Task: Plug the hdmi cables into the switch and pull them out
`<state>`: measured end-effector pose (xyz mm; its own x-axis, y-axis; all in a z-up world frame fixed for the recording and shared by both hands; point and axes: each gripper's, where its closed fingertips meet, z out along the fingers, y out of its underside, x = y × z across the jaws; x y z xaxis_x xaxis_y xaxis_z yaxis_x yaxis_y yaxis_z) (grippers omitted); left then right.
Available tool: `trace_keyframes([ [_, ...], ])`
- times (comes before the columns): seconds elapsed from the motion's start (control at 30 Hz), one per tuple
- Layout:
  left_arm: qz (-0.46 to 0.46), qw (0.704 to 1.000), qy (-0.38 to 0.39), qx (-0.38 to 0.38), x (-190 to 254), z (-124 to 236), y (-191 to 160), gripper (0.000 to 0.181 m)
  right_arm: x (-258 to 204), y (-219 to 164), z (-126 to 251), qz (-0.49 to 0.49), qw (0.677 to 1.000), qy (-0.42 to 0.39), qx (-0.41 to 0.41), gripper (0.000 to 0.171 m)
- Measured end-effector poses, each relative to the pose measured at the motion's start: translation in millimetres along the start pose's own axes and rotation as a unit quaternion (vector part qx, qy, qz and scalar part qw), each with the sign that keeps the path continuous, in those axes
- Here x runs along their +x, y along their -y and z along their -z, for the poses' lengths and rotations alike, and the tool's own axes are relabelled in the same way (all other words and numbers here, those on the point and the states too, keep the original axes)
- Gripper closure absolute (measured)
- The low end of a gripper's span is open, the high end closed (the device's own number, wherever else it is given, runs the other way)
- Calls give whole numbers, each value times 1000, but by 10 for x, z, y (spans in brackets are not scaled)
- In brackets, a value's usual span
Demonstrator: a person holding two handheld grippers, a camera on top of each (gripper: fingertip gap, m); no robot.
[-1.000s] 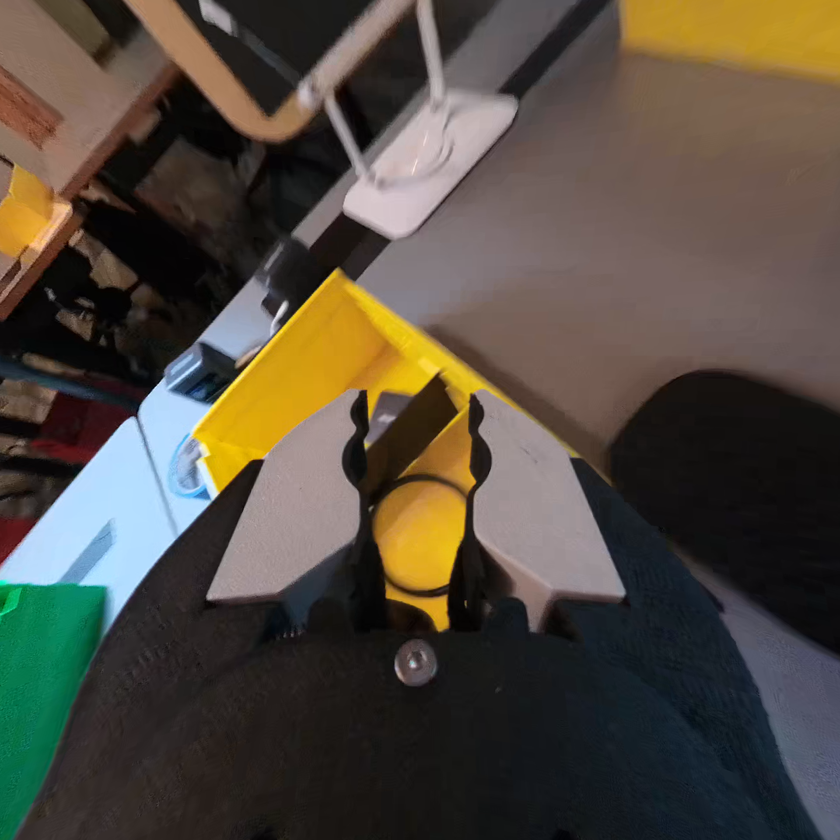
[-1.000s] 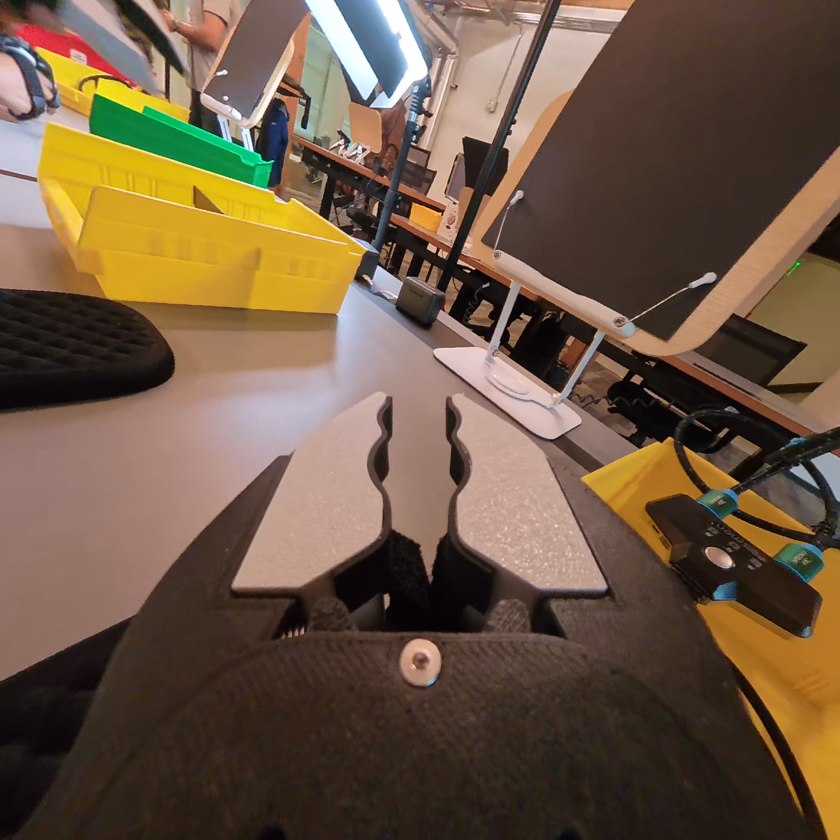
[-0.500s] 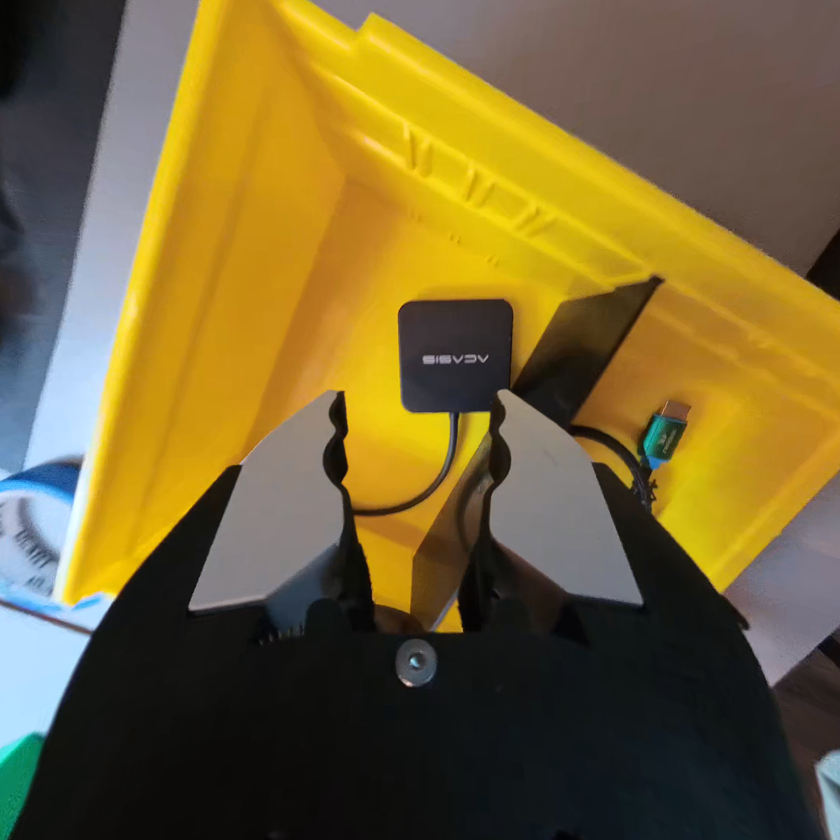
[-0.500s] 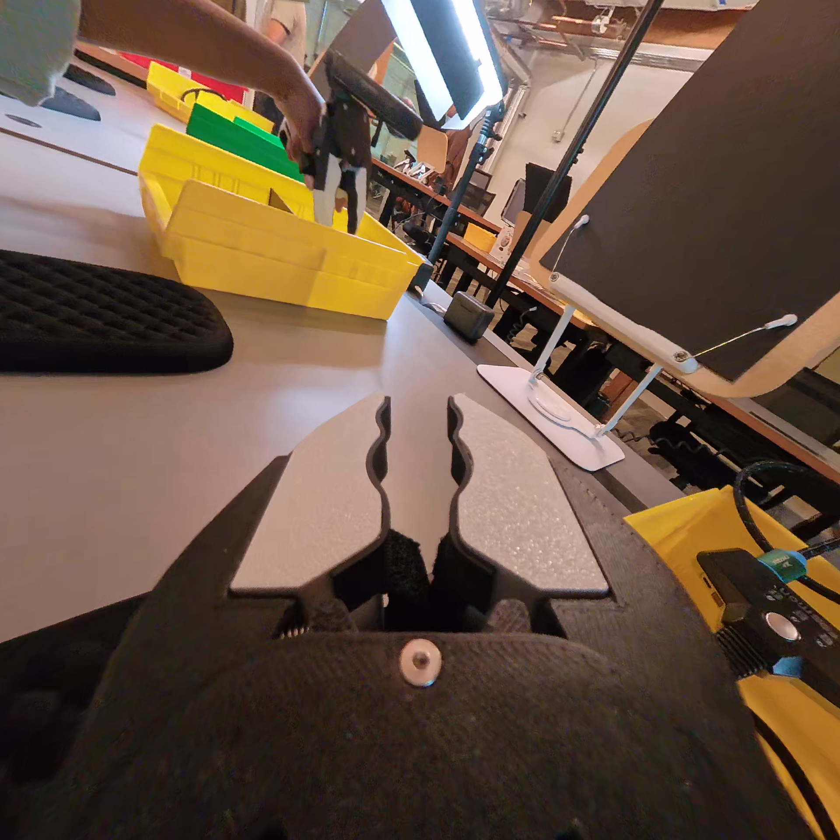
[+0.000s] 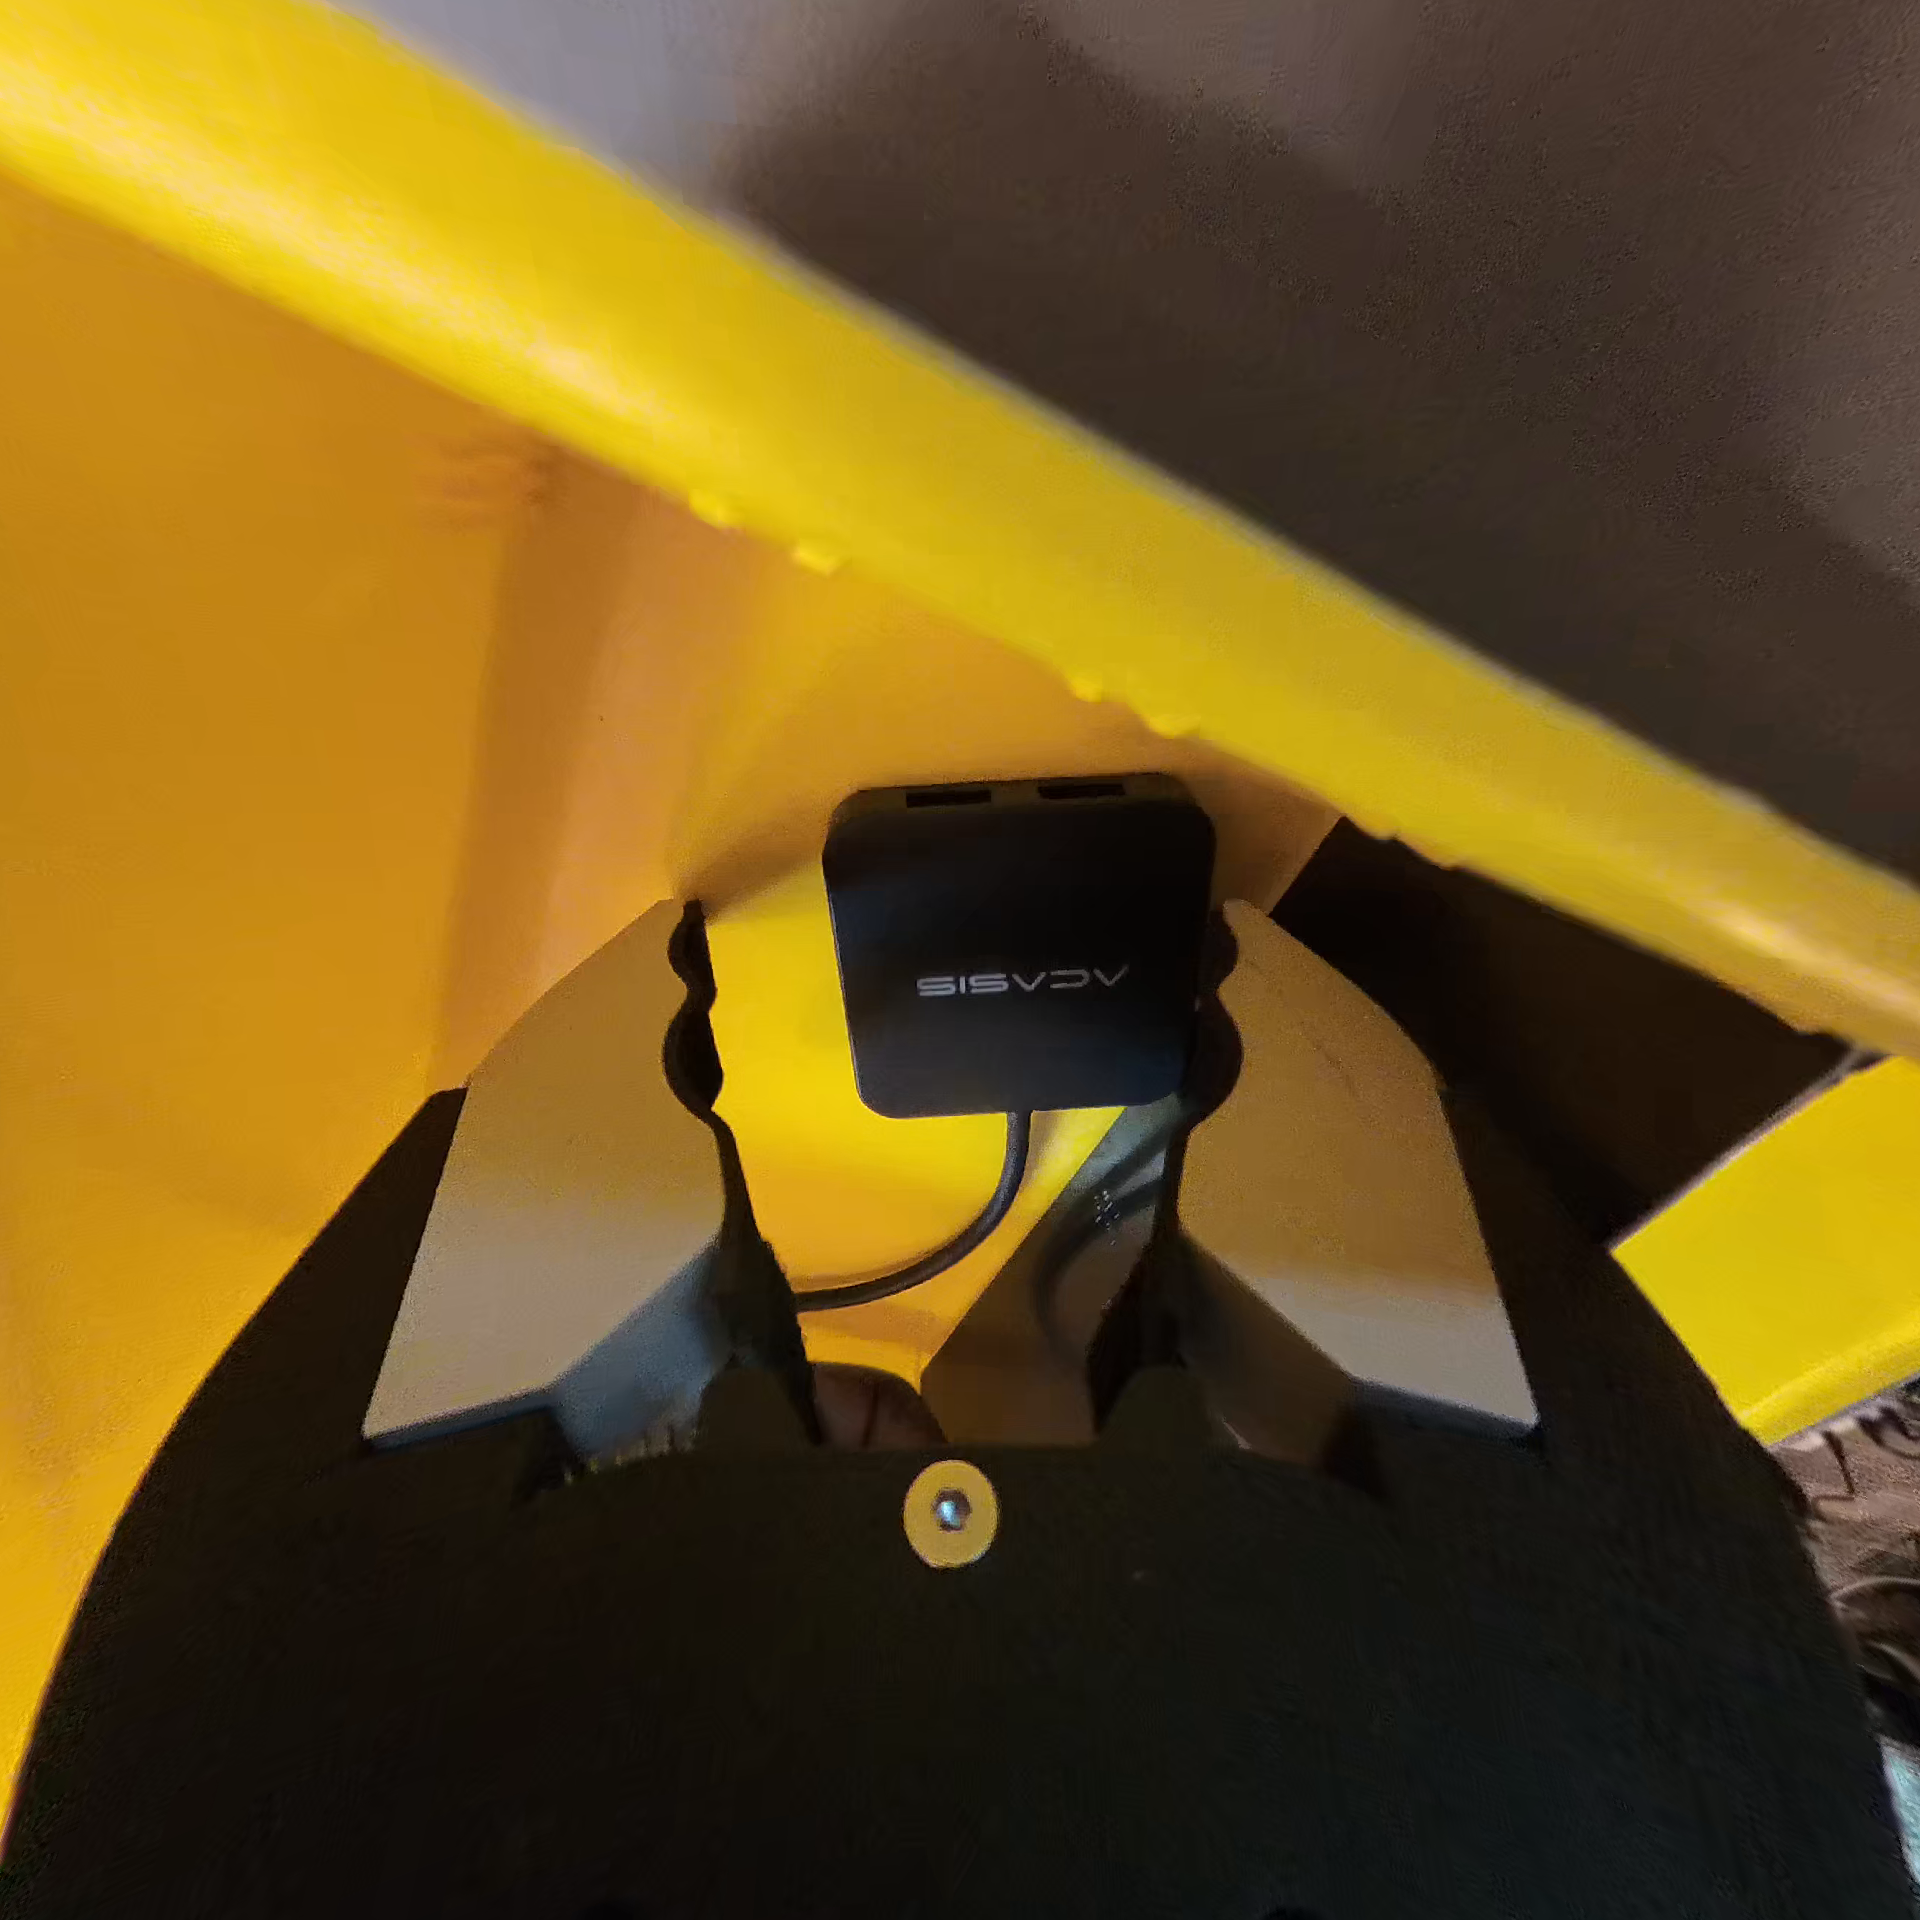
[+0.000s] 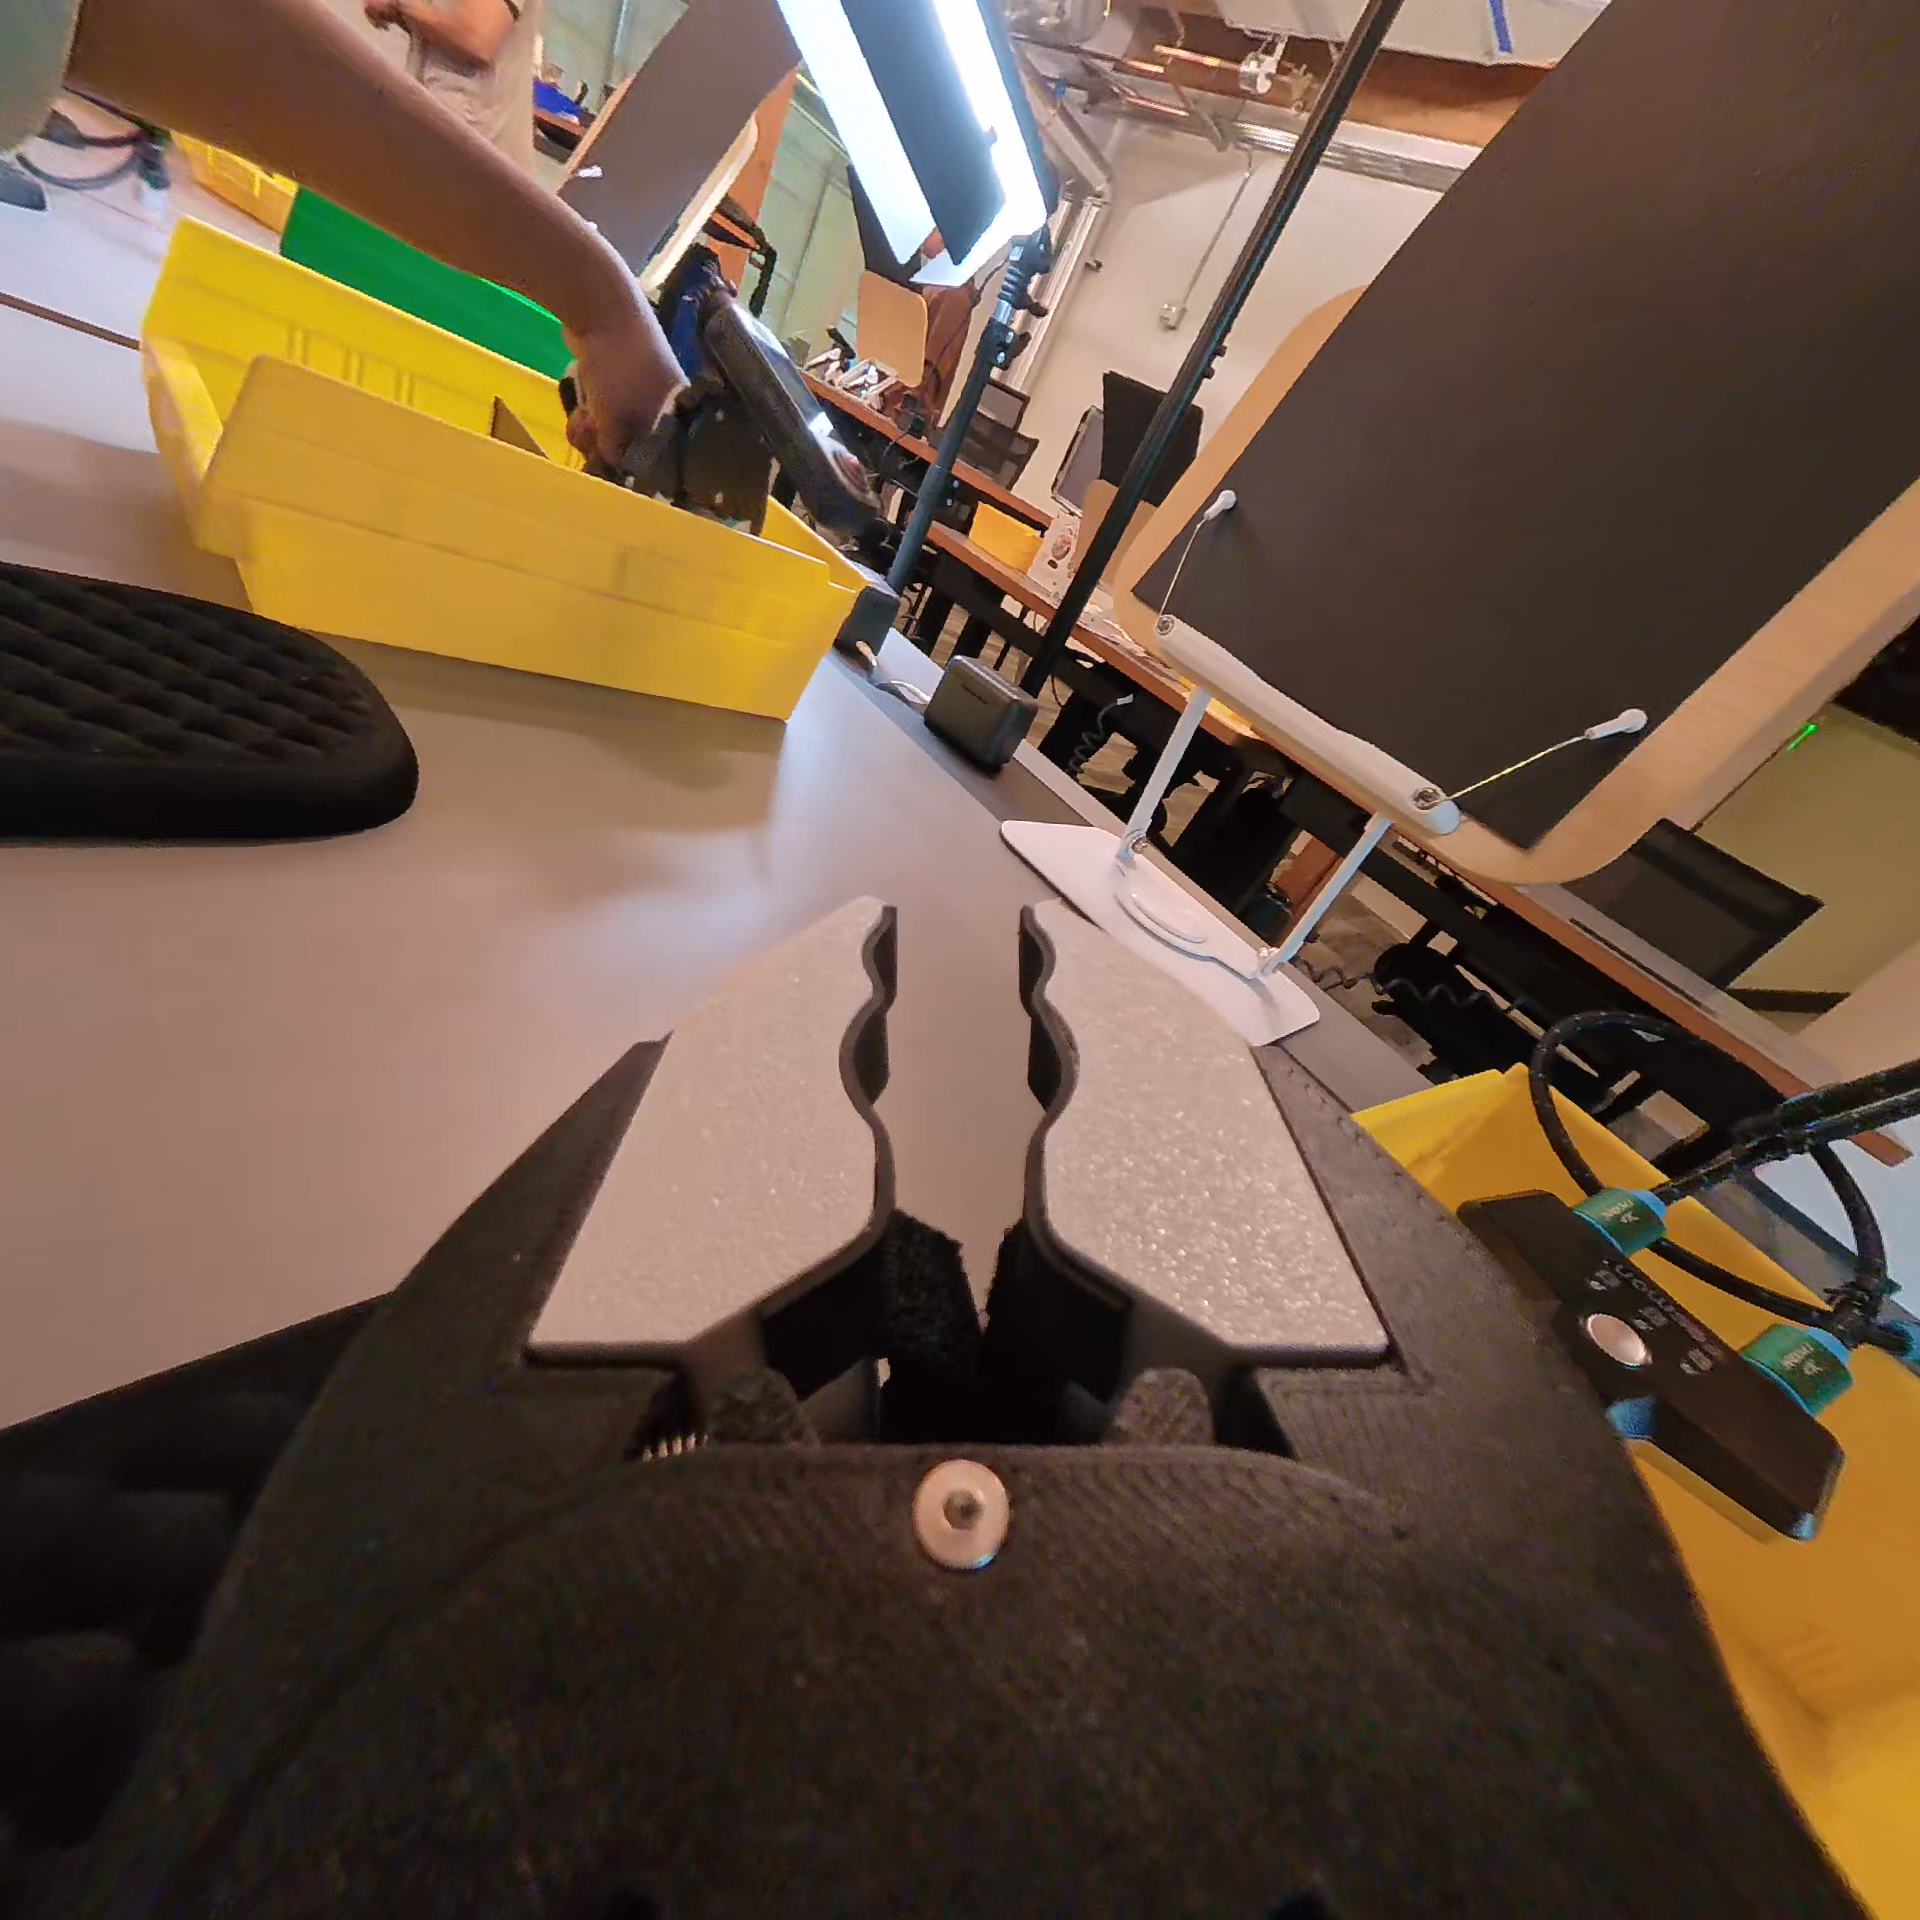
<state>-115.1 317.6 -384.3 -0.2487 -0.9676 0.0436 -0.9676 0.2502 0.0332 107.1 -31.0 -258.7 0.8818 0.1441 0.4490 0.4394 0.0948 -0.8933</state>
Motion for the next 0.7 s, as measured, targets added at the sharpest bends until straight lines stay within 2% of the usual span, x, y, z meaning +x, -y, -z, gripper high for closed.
trace_keyframes([
  [0.07,-14,1000,12,-19,-3,2,-19,99,-1,19,9,3,1000,-2,2,149],
  [0.1,-22,999,17,-21,1,26,-12,113,-6,27,12,6,1000,-3,3,149],
  [0.2,-26,998,61,-2,-63,103,15,114,-15,14,9,22,1000,-6,-7,149],
  [0.3,8,992,105,69,-156,328,69,114,-38,16,3,29,1000,-3,-11,149],
  [0.4,48,968,172,179,-235,806,139,114,-63,63,13,26,1000,3,0,149],
  [0.5,70,913,254,312,-182,1479,220,114,-87,104,21,16,1000,11,11,149],
  [0.63,71,789,334,511,287,2397,344,114,-133,182,28,12,999,20,26,149],
  [0.7,62,729,346,588,657,2706,401,114,-164,226,27,15,999,24,33,149],
])
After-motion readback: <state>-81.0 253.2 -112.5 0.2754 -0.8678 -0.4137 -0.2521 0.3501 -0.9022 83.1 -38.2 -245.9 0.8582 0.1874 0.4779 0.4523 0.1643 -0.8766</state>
